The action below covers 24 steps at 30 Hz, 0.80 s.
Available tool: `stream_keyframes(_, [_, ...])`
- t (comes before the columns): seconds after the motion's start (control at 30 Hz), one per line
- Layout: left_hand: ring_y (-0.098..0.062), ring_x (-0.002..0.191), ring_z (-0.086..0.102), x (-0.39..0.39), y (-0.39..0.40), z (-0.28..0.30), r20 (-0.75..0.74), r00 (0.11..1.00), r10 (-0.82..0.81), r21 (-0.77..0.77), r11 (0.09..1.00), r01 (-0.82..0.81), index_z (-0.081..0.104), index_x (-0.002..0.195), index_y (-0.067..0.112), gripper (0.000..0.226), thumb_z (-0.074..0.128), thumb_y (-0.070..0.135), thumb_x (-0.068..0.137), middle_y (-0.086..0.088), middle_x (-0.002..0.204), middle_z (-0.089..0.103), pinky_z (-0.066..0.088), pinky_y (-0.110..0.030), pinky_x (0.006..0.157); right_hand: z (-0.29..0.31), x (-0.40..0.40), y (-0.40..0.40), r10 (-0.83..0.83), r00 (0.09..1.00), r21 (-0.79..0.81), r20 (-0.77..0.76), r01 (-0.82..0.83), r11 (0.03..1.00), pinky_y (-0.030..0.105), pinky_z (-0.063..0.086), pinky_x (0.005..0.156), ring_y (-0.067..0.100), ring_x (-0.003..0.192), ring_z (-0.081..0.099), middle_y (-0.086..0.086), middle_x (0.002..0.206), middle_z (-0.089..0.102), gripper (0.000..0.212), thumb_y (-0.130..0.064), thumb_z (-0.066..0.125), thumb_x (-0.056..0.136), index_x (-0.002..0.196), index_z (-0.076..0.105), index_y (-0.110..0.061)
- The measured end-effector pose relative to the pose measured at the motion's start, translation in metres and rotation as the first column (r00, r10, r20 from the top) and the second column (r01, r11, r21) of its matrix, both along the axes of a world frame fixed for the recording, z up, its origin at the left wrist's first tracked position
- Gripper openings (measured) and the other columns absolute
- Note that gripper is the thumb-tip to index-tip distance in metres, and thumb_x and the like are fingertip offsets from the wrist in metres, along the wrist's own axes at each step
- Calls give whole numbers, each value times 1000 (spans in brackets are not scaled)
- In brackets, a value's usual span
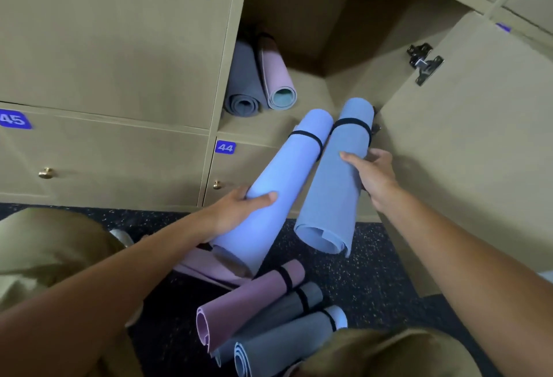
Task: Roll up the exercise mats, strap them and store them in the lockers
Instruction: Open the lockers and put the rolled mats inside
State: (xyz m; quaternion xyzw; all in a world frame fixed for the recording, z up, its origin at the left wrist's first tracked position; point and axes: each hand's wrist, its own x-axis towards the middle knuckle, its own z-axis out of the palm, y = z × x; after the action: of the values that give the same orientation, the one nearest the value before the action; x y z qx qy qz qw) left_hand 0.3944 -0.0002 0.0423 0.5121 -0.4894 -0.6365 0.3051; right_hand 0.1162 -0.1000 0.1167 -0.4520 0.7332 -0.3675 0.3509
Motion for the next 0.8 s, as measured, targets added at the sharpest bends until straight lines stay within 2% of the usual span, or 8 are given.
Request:
stream_keyframes(0.13, [-10, 118, 55, -18, -47, 1, 116, 993, -16, -23, 1000, 18, 49, 141, 21, 68, 65, 63, 90, 11, 132, 58, 41, -27, 99, -11, 5, -26, 82, 995, 39, -53, -80, 996, 45, 56, 93, 21, 114, 59, 0, 136, 50, 92, -40, 89, 74, 144, 33, -22])
stream_keyframes(0.23, [-14, 119, 56, -23, -80, -6, 164, 986, 7, -45, 999, 1, 46, 141, 21, 74, 65, 69, 88, 7, 134, 57, 45, -34, 102, -20, 10, -46, 48, 998, 5, -39, -48, 999, 29, 51, 74, 19, 111, 58, -2, 133, 50, 84, -32, 84, 82, 147, 32, -22])
stream_keyframes(0.33, [-12, 114, 57, -27, -105, -7, 124, 992, 21, -30, 999, -17, 45, 133, 25, 64, 67, 65, 89, 13, 123, 57, 46, -32, 96, -25, 6, -67, 40, 999, -55, -15, -41, 998, 23, 48, 72, 16, 109, 61, -3, 130, 55, 78, -31, 82, 85, 147, 35, -23])
stream_keyframes(0.43, [-9, 110, 61, -32, -129, -9, 105, 993, 48, -61, 997, -42, 52, 135, 23, 61, 67, 60, 90, 10, 122, 63, 48, -29, 91, -29, 5, -86, 46, 997, -62, -58, -50, 997, 31, 52, 89, 15, 112, 62, -5, 133, 58, 75, -34, 79, 87, 150, 38, -24])
stream_keyframes(0.53, [-17, 112, 61, -45, -150, -9, 106, 992, 75, -51, 996, -70, 51, 135, 24, 71, 66, 71, 84, 5, 125, 63, 48, -36, 93, -29, 2, -109, 44, 985, -75, -168, -57, 996, 43, 48, 108, 19, 126, 58, -2, 147, 52, 79, -47, 73, 87, 155, 37, -29])
stream_keyframes(0.6, [-17, 109, 62, -58, -162, -10, 79, 992, 103, -49, 994, -100, 52, 135, 24, 70, 64, 72, 85, 5, 122, 63, 48, -35, 90, -25, -2, -123, 56, 973, -47, -223, -69, 997, 47, 47, 109, 24, 130, 54, -2, 153, 43, 84, -59, 68, 84, 157, 33, -35])
stream_keyframes(0.7, [-12, 96, 65, -76, -176, -8, -9, 986, 164, -22, 986, -165, 56, 125, 25, 52, 64, 63, 91, 8, 109, 66, 49, -29, 76, -16, -9, -137, 112, 959, 45, -260, -104, 994, 48, 48, 107, 24, 129, 56, -4, 152, 46, 103, -72, 69, 69, 157, 31, -34])
stream_keyframes(0.8, [-18, 94, 72, -92, -188, -12, -127, 971, 202, 30, 979, -200, 57, 123, 25, 52, 66, 63, 89, 2, 110, 72, 58, -35, 78, -16, -16, -141, 166, 957, 95, -237, -147, 985, 44, 51, 103, 20, 119, 62, -9, 141, 56, 93, -58, 76, 78, 155, 32, -31])
